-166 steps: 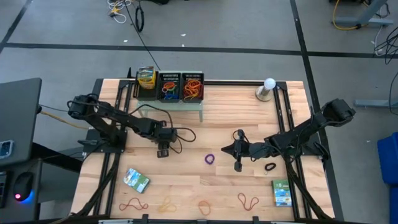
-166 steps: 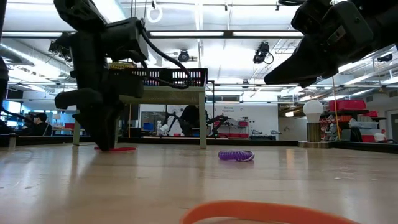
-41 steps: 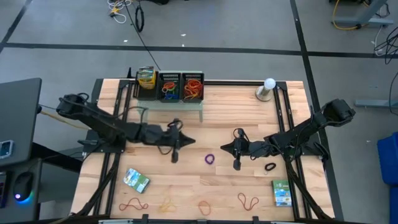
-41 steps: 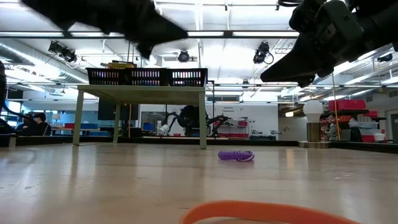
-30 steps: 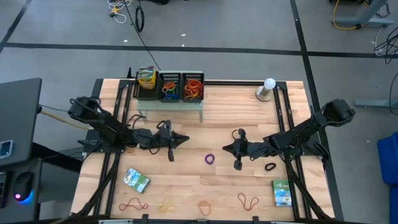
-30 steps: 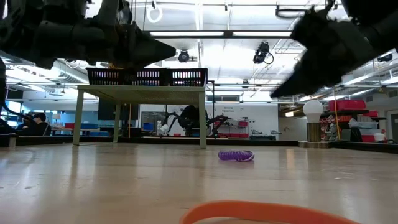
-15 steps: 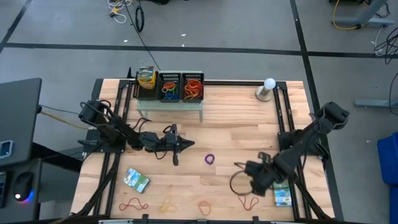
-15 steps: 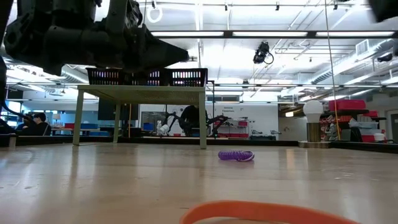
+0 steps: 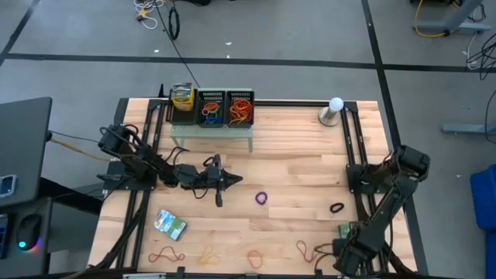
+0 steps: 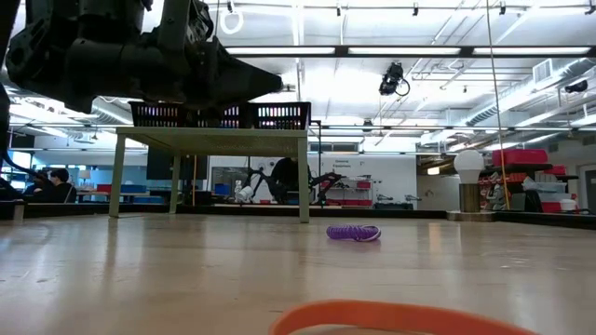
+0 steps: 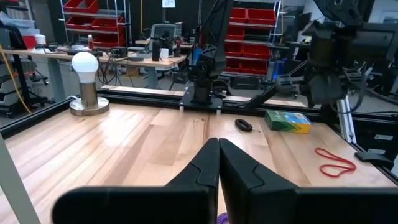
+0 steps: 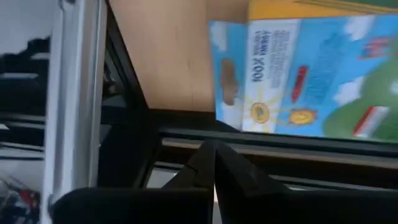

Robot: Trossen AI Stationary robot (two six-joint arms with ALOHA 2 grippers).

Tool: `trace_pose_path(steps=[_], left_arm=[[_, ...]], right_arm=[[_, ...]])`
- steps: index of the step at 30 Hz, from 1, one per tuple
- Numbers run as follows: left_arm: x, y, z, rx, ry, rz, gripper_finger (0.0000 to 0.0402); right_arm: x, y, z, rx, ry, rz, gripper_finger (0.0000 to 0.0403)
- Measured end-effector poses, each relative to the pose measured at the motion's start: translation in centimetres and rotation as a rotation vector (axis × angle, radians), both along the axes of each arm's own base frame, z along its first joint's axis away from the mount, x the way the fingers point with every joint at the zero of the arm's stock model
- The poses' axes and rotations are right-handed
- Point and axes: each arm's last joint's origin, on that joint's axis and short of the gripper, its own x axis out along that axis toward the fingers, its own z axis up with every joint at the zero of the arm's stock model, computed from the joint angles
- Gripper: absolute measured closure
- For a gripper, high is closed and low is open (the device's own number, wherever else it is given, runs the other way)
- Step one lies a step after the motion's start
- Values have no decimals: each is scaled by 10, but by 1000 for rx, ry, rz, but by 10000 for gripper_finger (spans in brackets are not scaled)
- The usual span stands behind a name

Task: Pick & Place Office Desk Supplies
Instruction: Put the crayon box into the left black bin on the shelf

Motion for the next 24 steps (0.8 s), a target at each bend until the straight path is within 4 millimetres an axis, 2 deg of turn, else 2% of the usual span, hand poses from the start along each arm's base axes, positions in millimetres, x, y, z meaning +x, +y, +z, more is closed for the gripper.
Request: trace_pose_path(steps=[4,10,16,19,24], left_arm=[[0,0,0,0,0,1,391],[0,0,0,-1,0,9,391],[0,0,0,-1,0,9,391],[0,0,0,-1,0,9,391],[0,0,0,-1,0,9,391]], right_arm=[[-3,-1,-13,-26,-3,17,391],[10,-9,-21,-78,-131,-18,399],[34,-19,-11,-162,-328,-91,384],[44,-22,-2,-206,-360,-156,374],[54,-18,15,-217,-354,-292,321]])
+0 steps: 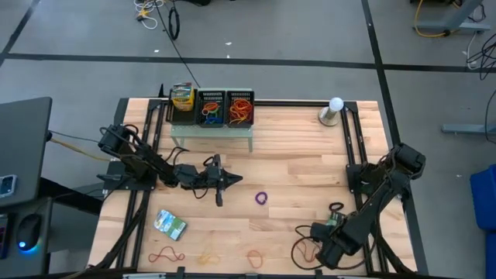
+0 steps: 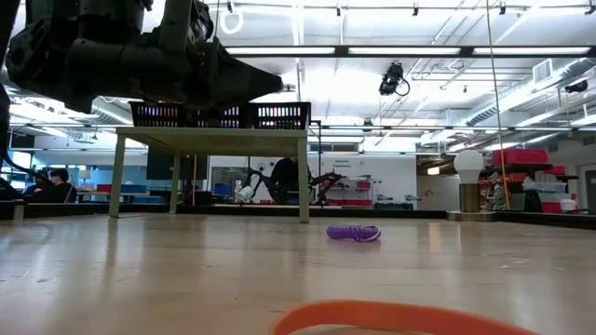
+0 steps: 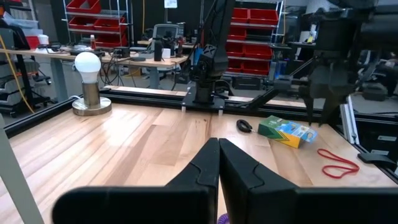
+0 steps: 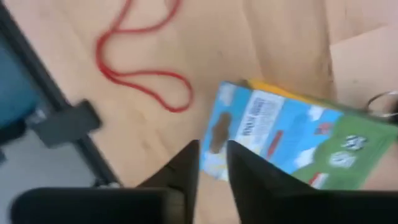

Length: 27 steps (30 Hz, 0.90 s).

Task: Pick & Place Office Desk Supplies
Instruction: Put the crayon box into the left black bin on the shelf

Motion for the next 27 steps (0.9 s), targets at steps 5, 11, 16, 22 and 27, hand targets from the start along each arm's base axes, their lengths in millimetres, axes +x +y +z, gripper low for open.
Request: trace_pose_path(steps=[5,11,16,22,27], left_arm=[[0,0,0,1,0,0,391],[0,0,0,3,1,0,391],[0,0,0,3,1,0,391],[0,0,0,3,1,0,391],[0,0,0,3,1,0,391]], right_arm=[[-5,15,0,-45,28,-85,240],[-2,35,-14,-167,128,-67,175],[3,42,-29,-306,188,-79,125],[5,50,-47,-377,192,-88,98],[1,51,-49,-410,196,-130,120]])
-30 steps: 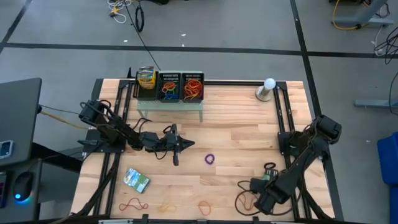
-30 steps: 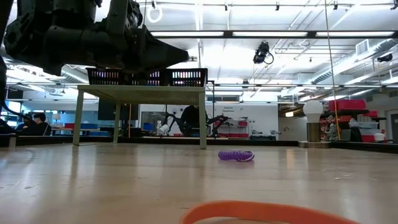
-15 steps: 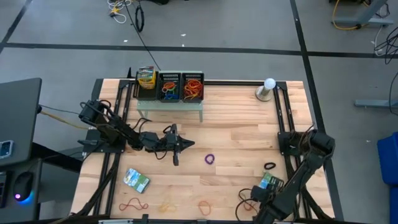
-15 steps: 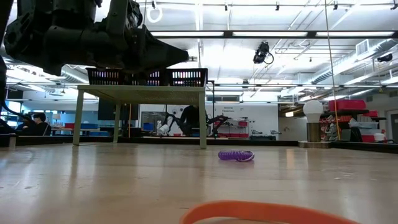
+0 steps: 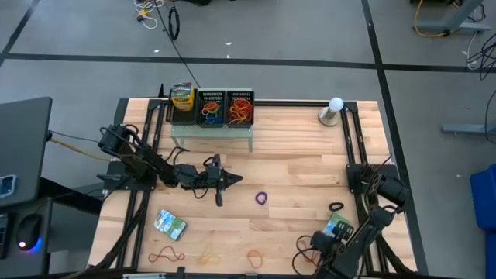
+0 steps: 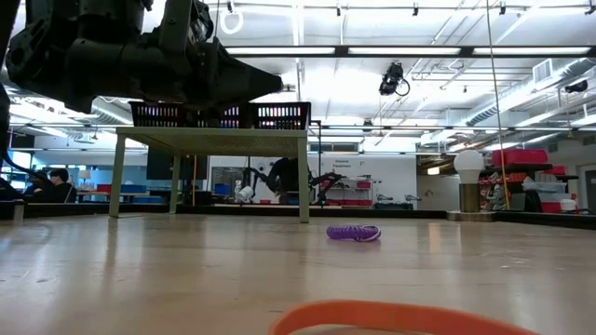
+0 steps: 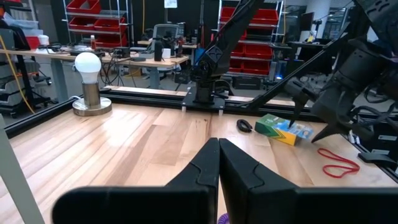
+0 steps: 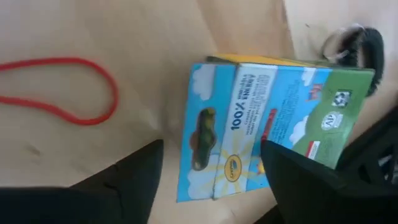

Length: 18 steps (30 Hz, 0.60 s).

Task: Pick & Place Office Desk Supplies
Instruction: Put the crayon box into the left black bin on the shelf

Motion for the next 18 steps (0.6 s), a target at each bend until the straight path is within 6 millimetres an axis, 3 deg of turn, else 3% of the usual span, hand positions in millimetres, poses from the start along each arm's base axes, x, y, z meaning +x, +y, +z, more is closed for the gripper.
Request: trace_pose_path(steps=[4,13,18], left_arm=[[0,0,0,0,0,0,391],[0,0,1,-3,-8,0,391],[0,0,4,-12,-40,1,391]], right_arm=[[-3,-1,2,-28,8,-21,177],[-2,3,9,-24,12,-7,346],[0,7,27,-59,-10,33,396]])
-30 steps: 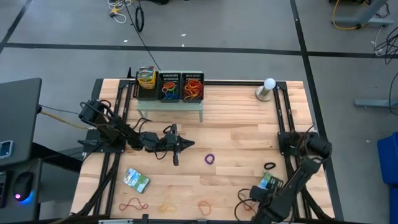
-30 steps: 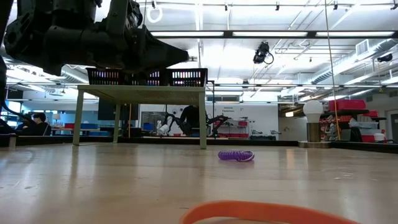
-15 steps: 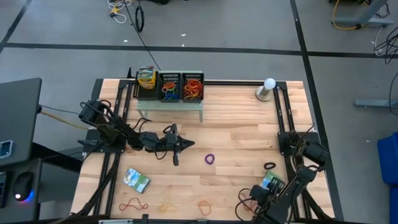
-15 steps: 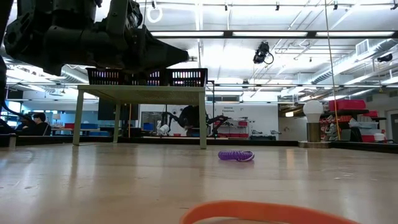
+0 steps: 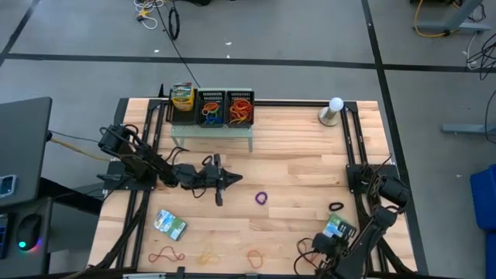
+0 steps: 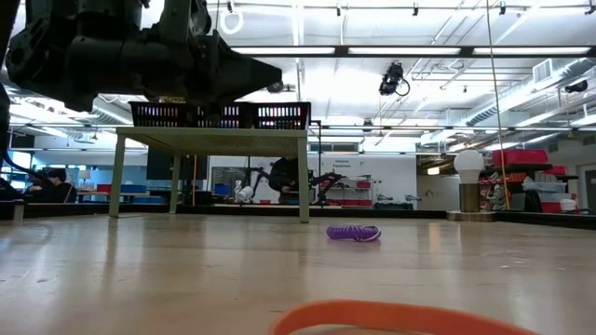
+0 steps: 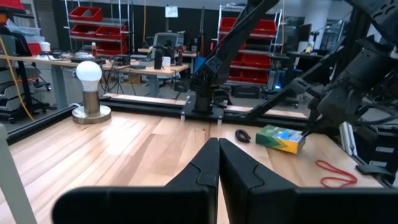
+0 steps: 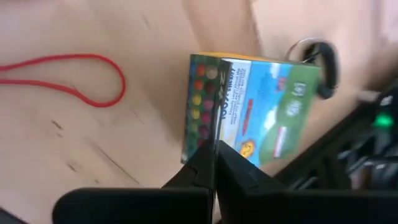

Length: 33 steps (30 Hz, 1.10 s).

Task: Pick & Place Office Desk Supplies
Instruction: Put the crayon box into the left black bin on the shelf

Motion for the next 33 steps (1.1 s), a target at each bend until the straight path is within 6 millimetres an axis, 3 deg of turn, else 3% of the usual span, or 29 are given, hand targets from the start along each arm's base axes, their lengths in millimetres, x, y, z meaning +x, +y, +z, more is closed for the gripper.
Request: trace_pose_path(steps=[6,16,27,33], left_arm=[[-9,4,0,-2,-22,40,391],[-39,15,-9,-26,-50,140,391],[-41,16,-11,-11,-34,154,391],[-43,21,-13,-97,-32,330,391]], right_arm=[[12,0,30,-31,-6,72,397],[61,-18,75,50,-166,184,399],[136,-71,108,76,-329,341,397],[177,-102,111,127,-447,406,397]])
